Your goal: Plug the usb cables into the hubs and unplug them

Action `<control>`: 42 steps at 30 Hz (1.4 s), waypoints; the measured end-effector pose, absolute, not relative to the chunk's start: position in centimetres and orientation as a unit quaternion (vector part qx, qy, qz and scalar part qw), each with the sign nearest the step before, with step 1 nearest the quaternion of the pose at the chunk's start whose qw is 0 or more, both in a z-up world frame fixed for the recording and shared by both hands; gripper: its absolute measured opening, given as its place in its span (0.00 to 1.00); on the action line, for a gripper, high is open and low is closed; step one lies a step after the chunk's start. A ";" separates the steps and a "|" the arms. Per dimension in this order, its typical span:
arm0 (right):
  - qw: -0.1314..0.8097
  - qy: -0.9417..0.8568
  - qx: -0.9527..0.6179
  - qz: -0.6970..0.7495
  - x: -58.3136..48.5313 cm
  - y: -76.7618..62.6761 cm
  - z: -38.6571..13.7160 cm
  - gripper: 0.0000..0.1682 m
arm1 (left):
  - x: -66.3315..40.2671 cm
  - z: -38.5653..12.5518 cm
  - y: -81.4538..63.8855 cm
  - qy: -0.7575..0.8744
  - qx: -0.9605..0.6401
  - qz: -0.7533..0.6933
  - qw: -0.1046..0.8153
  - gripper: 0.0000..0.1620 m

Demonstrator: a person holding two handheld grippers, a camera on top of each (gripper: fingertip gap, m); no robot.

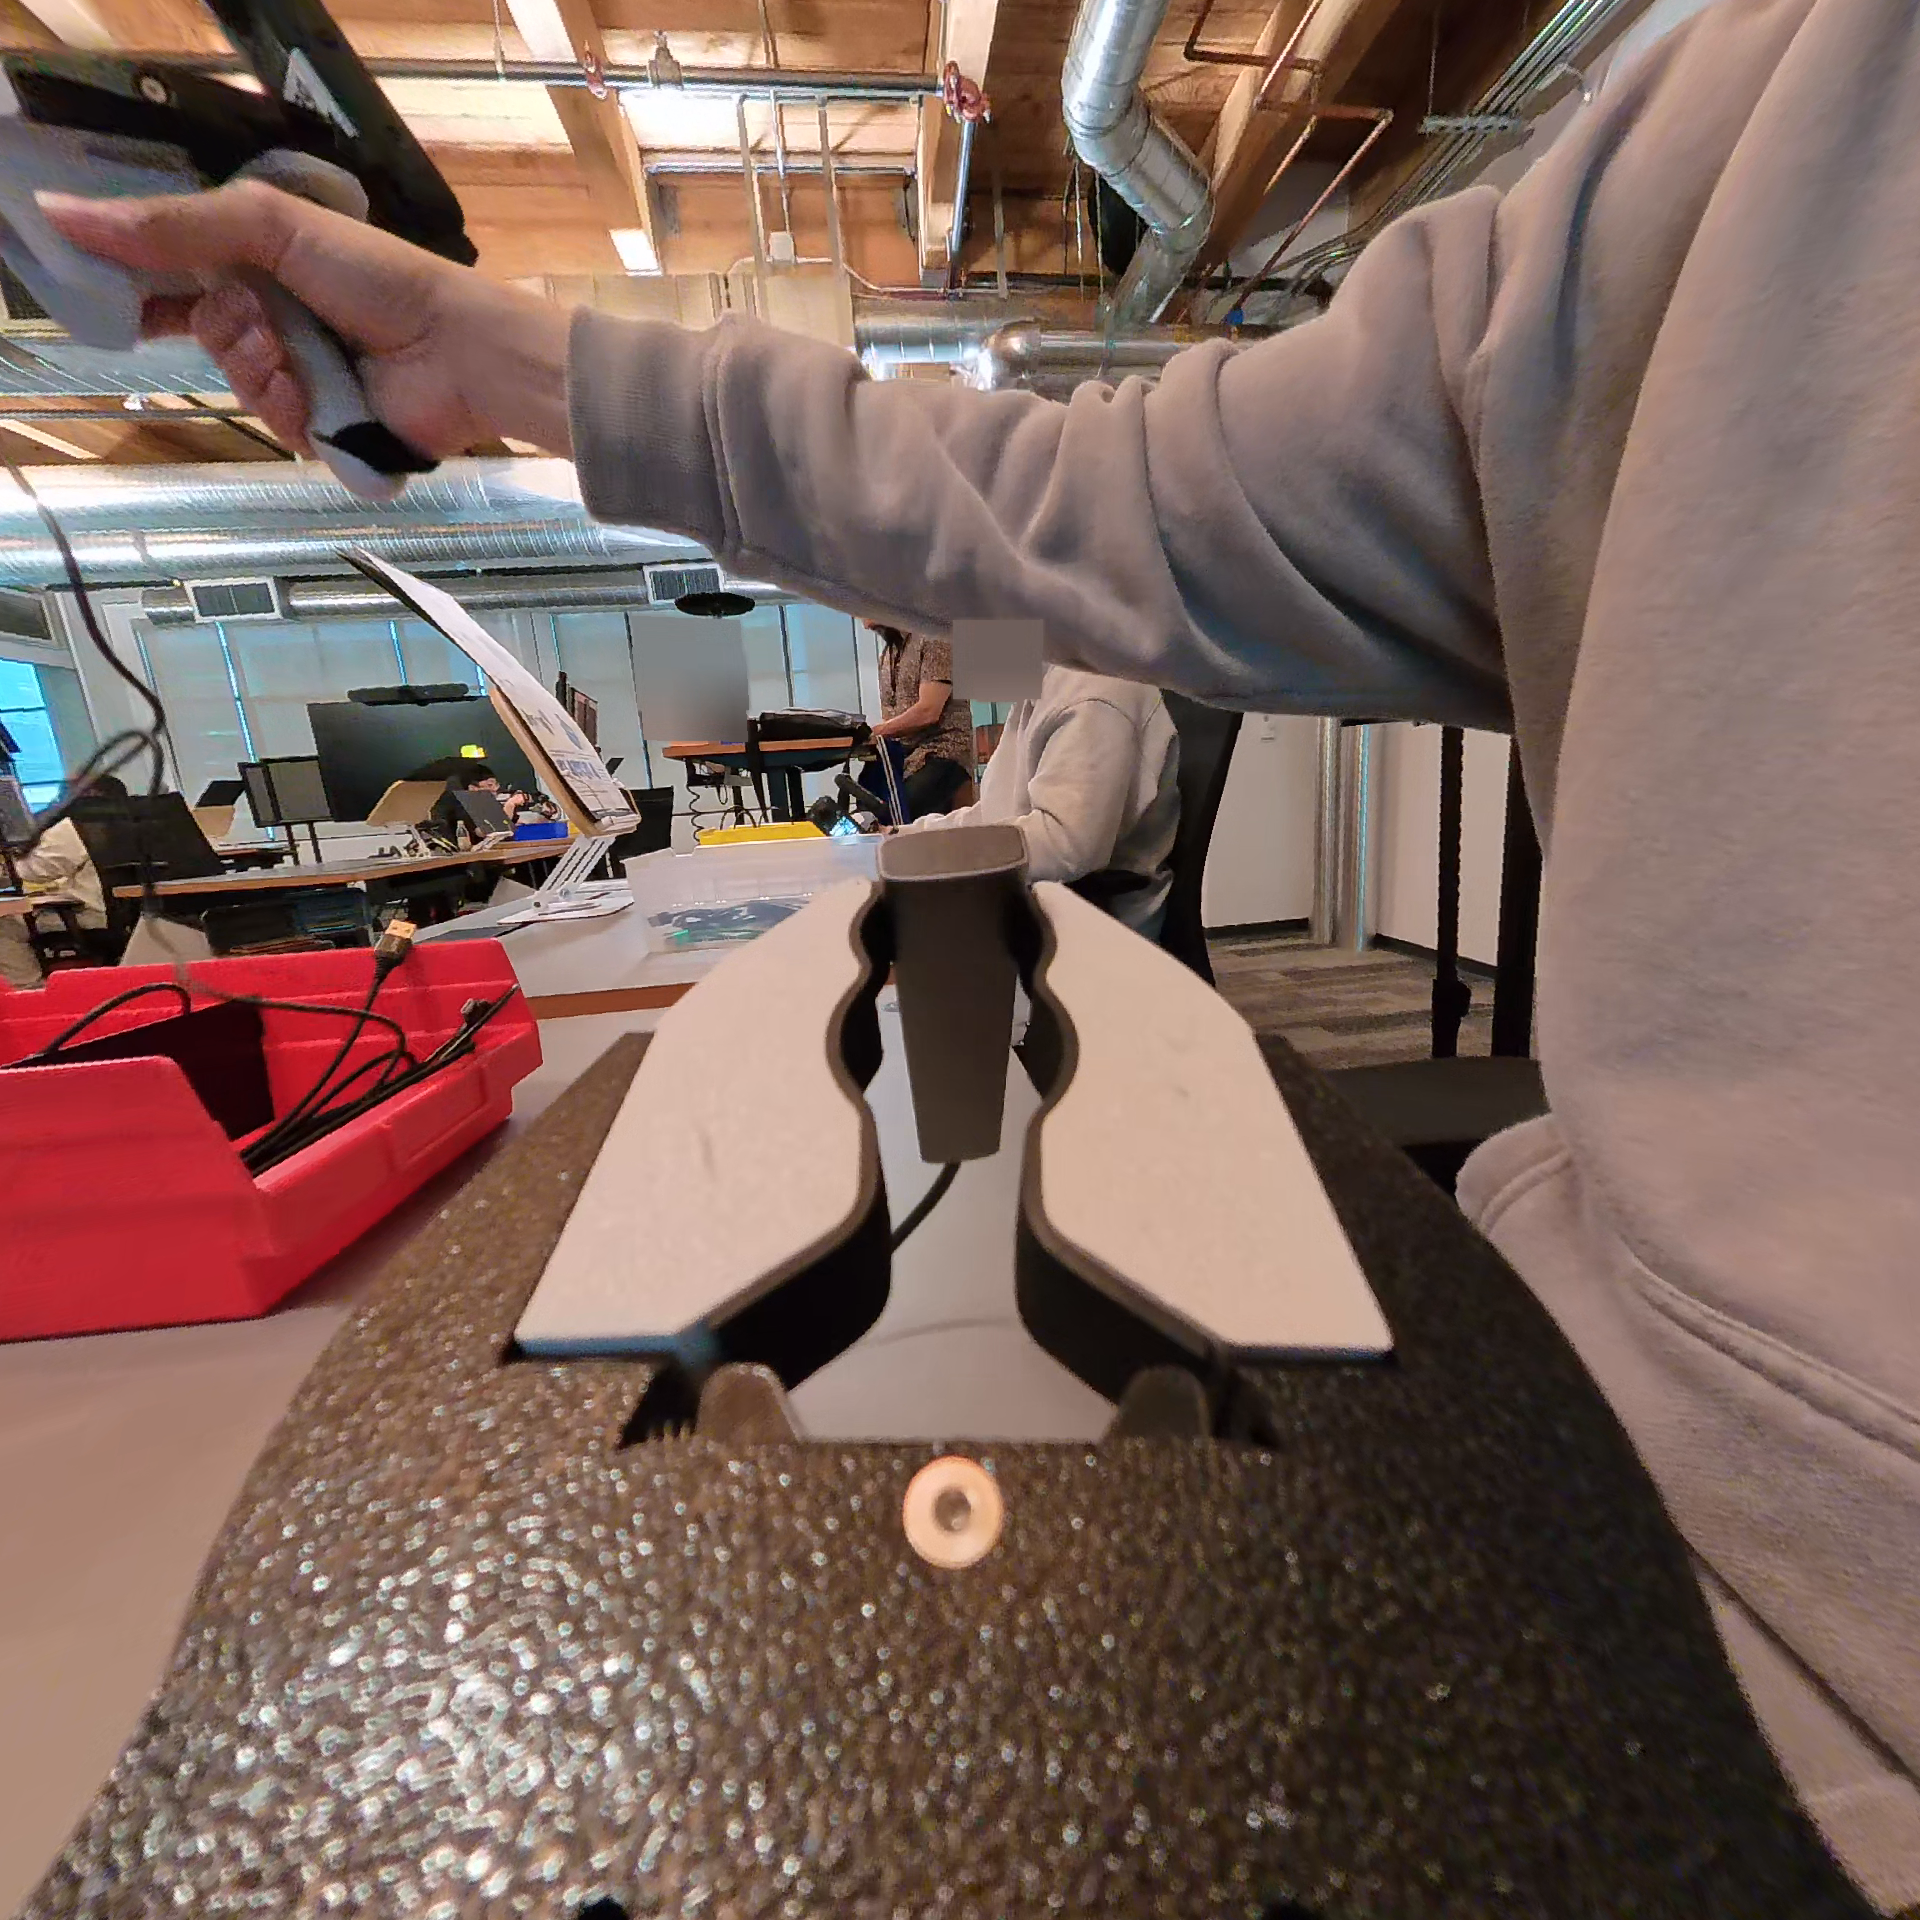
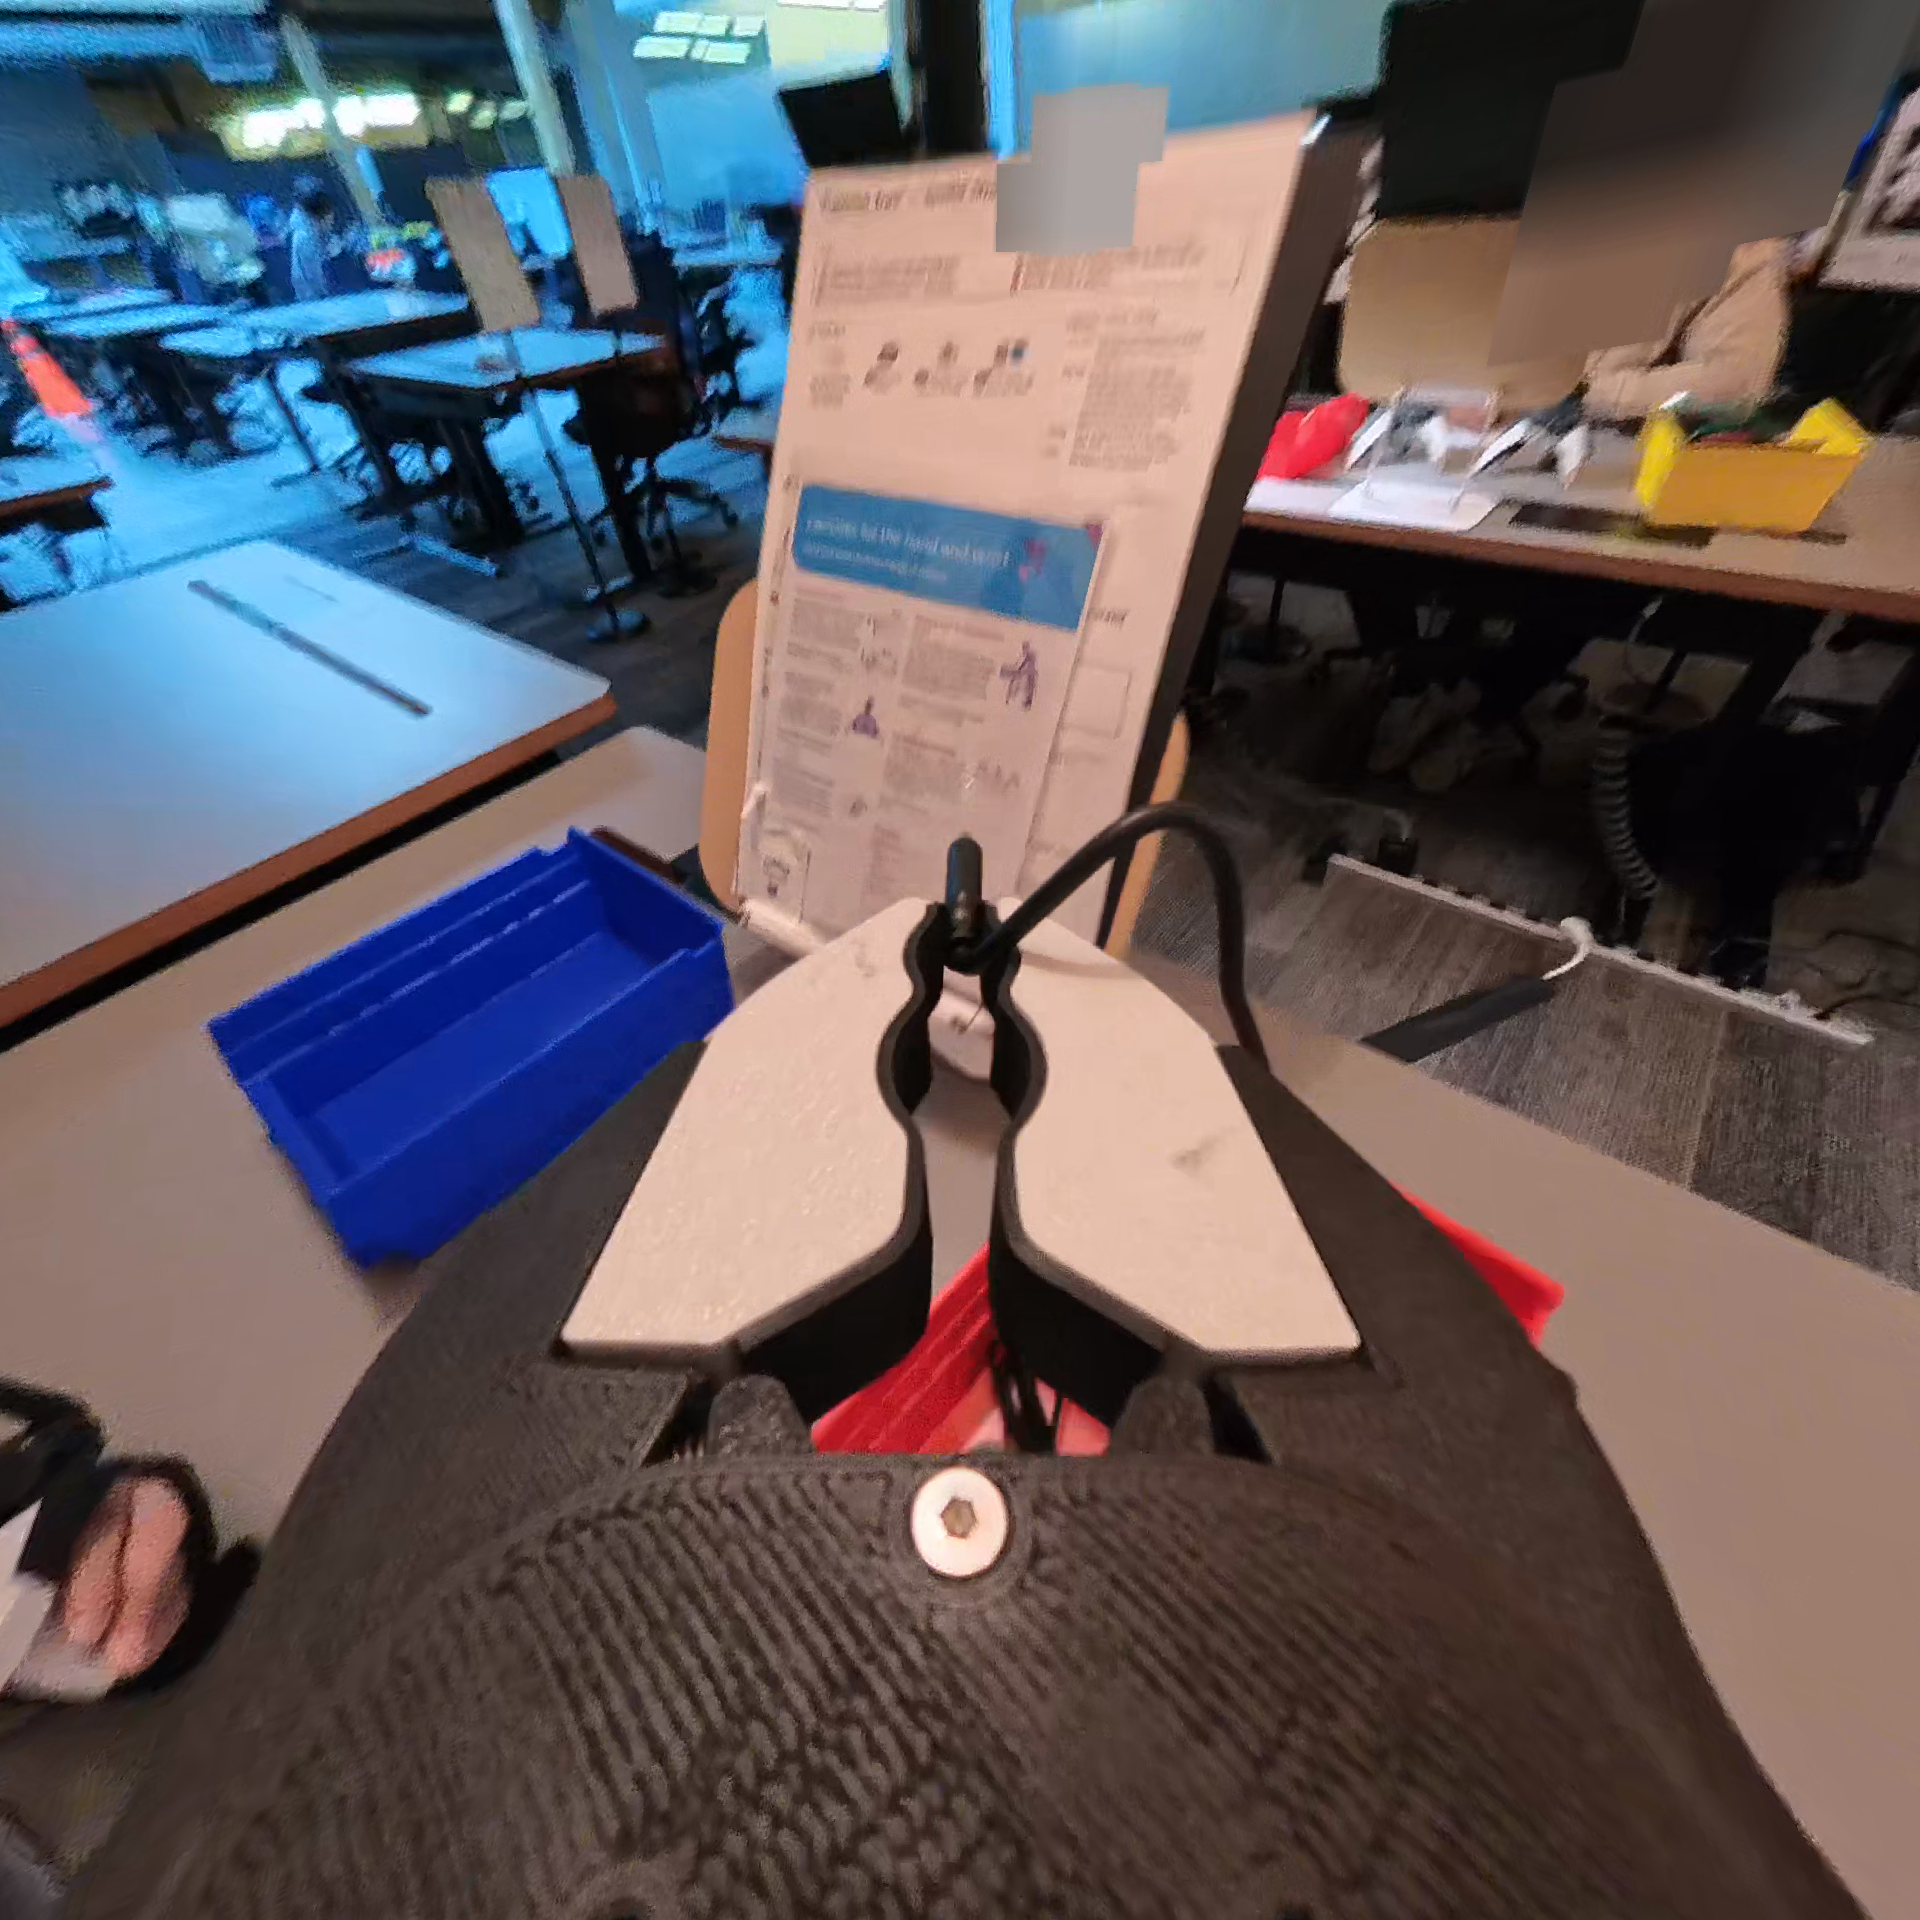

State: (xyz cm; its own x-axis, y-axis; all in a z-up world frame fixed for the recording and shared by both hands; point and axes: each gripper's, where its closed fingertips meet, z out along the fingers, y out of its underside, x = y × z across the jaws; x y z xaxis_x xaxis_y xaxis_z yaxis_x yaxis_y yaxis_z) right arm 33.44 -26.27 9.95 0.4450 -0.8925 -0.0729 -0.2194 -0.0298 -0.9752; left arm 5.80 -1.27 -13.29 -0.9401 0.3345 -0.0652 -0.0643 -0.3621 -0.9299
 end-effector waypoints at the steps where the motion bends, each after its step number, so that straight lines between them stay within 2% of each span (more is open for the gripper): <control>1: 0.543 0.424 -0.668 -0.281 33.1 -25.5 8.7 0.04 | 5.8 -13.3 -1.3 -0.551 -0.122 0.816 0.122 0.14; 4: 0.475 0.413 -0.752 -0.195 31.1 -23.3 2.8 0.04 | 5.8 -13.2 -1.2 -0.549 -0.122 0.818 0.121 0.14; 7: 0.375 0.418 -0.801 -0.208 30.7 -24.0 -3.0 0.04 | 5.6 -13.1 -1.2 -0.547 -0.127 0.818 0.125 0.14; 13: 0.298 0.474 -0.808 -0.184 31.5 -26.0 -11.9 0.04 | 5.7 -13.1 -1.1 -0.546 -0.124 0.819 0.126 0.14; 17: 0.180 0.511 -0.812 -0.217 31.7 -30.5 -17.7 0.05 | 5.9 -13.1 -1.1 -0.546 -0.118 0.821 0.123 0.14; 19: 0.138 0.513 -0.822 -0.206 30.9 -31.8 -19.4 0.26 | 6.4 -13.2 -1.2 -0.548 -0.107 0.823 0.109 0.14; 20: 0.136 0.513 -0.823 -0.204 30.5 -32.1 -19.5 0.32 | 6.7 -13.2 -1.2 -0.550 -0.100 0.823 0.100 0.14; 24: 0.193 0.483 -0.826 -0.218 28.9 -31.9 -16.5 0.55 | 8.0 -13.4 -1.5 -0.560 -0.067 0.823 0.072 0.14; 25: 0.222 0.461 -0.829 -0.227 28.4 -31.1 -15.3 0.56 | 8.3 -13.4 -1.5 -0.561 -0.062 0.823 0.067 0.14; 28: 0.314 0.362 -0.842 -0.247 25.2 -27.2 -12.4 0.50 | 8.6 -13.4 -1.5 -0.562 -0.054 0.823 0.061 0.14; 31: 0.367 0.312 -0.839 -0.253 22.1 -24.1 -11.5 0.53 | 8.7 -13.3 -1.5 -0.561 -0.052 0.824 0.061 0.14; 33: 0.436 0.264 -0.838 -0.196 18.7 -19.4 -11.4 0.45 | 8.6 -13.3 -1.5 -0.561 -0.053 0.824 0.061 0.14; 36: 0.481 0.169 -0.845 -0.162 13.9 -12.6 -13.1 0.43 | 8.5 -13.3 -1.4 -0.562 -0.057 0.823 0.059 0.14; 40: 0.476 0.105 -0.865 -0.124 9.9 -6.4 -17.6 0.47 | 8.2 -13.3 -1.5 -0.564 -0.065 0.821 0.062 0.14; 42: 0.495 0.098 -0.858 -0.095 8.9 -4.5 -18.8 0.45 | 8.0 -13.2 -1.6 -0.564 -0.070 0.820 0.072 0.14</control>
State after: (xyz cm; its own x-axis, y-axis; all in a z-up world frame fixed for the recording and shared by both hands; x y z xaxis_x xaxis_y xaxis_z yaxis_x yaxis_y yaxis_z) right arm 8.92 -4.51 -18.79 0.9629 -0.2615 0.0663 -0.0733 -0.4903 -0.8685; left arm 7.99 -1.55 -13.25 -0.9798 0.1974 -0.0333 -0.0397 -0.3545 -0.9342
